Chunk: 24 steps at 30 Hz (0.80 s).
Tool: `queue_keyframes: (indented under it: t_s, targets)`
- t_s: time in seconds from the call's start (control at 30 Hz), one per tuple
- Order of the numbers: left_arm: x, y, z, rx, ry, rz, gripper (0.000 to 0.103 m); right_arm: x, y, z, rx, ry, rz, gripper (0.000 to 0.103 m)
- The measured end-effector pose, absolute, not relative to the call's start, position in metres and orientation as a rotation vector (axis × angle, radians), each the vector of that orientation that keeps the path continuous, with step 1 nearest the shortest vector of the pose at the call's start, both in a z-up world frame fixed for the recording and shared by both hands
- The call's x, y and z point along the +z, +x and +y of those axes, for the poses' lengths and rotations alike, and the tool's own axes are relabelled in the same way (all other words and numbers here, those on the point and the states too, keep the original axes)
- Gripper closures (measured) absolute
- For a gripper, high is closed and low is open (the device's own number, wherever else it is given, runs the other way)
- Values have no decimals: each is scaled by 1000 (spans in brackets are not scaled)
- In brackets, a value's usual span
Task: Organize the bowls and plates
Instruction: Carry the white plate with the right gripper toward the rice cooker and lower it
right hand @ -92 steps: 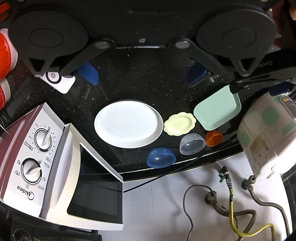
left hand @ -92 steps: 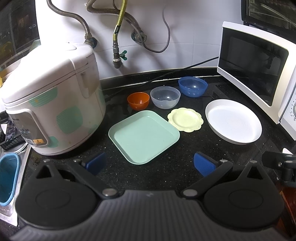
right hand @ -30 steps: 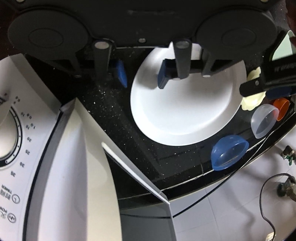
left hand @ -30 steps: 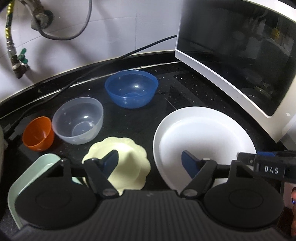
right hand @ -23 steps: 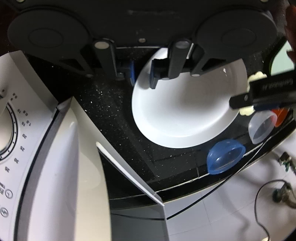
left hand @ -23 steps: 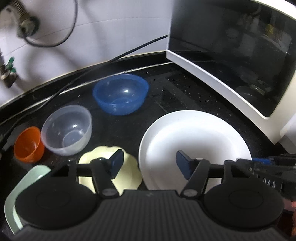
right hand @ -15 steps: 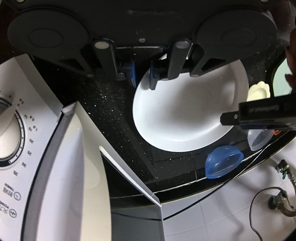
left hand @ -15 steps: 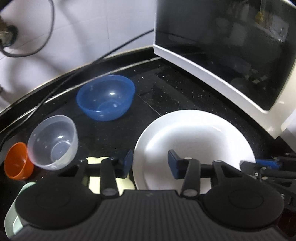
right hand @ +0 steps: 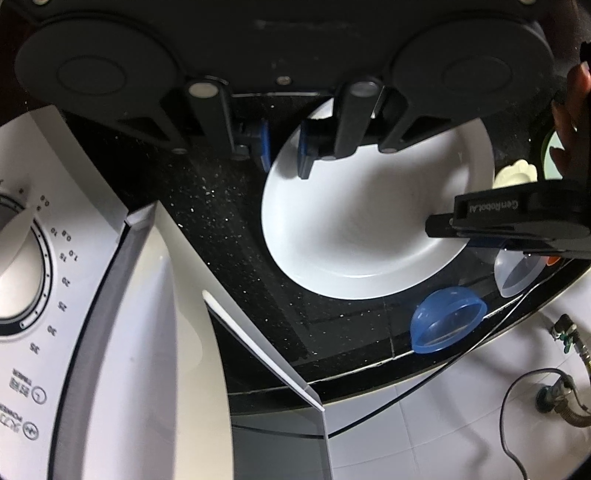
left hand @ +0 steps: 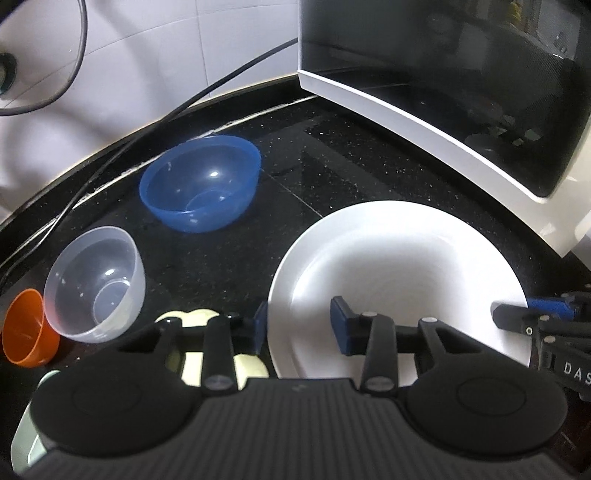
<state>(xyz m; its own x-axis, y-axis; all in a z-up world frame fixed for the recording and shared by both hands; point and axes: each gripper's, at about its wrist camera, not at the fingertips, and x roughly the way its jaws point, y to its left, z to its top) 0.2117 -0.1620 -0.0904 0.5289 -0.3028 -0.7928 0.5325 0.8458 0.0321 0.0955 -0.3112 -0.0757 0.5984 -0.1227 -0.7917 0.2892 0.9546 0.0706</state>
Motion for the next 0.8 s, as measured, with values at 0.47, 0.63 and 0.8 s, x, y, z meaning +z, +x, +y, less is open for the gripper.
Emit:
queue_keyframes:
  t_s: [0.47, 0.63, 0.8]
  targets:
    - [-71, 192, -162, -389, 315, 829, 83, -60, 92, -304, -272, 213, 881, 83]
    - [-59, 183, -151, -378, 287, 815, 83, -46, 87, -300, -261, 209, 859, 83]
    - [-48, 168, -135, -361, 265, 810, 82, -35, 77, -291, -243, 203, 846, 83]
